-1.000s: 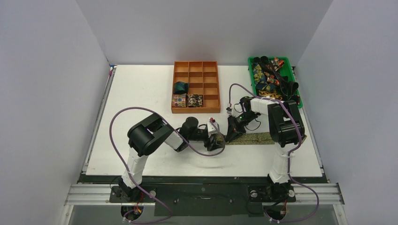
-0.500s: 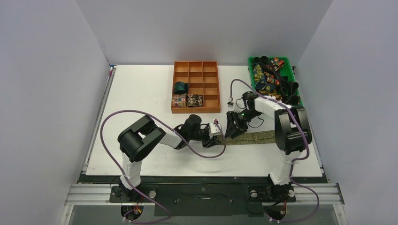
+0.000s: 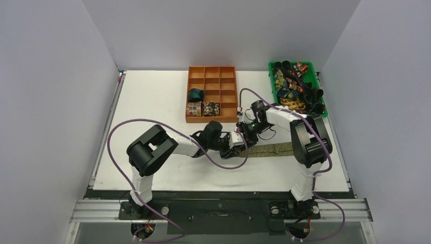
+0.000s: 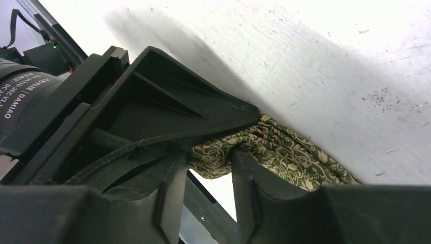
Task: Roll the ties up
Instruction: Roll the tie at the center of the board.
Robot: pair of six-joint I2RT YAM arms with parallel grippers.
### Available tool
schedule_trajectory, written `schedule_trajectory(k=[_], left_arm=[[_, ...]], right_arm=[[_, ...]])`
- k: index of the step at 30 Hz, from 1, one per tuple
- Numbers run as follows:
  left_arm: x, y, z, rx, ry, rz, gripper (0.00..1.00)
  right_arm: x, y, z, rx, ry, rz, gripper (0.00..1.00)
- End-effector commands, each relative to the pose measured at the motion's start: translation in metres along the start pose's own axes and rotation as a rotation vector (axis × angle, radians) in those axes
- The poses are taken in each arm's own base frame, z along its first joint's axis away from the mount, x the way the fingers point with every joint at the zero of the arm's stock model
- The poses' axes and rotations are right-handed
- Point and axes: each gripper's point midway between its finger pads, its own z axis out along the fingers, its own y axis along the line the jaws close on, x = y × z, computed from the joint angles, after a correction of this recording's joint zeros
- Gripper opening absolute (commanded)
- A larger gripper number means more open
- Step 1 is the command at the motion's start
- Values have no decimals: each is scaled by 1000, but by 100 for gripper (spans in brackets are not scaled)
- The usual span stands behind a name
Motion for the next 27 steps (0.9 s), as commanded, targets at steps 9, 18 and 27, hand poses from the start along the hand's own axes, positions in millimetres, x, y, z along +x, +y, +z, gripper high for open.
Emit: schedule_trajectory(k=[9,18,27], left_arm=[[78,-18,-15,0,256,-131,29],[3,-11,-35,7,-28,-61,71],[-28,-11,-12,31,-169,-80,79]], right_arm=[[13,-59,-7,216,75,25,0],[33,-114,-24,417,148,-14,0],[29,-125,-22,473,140,7,0]])
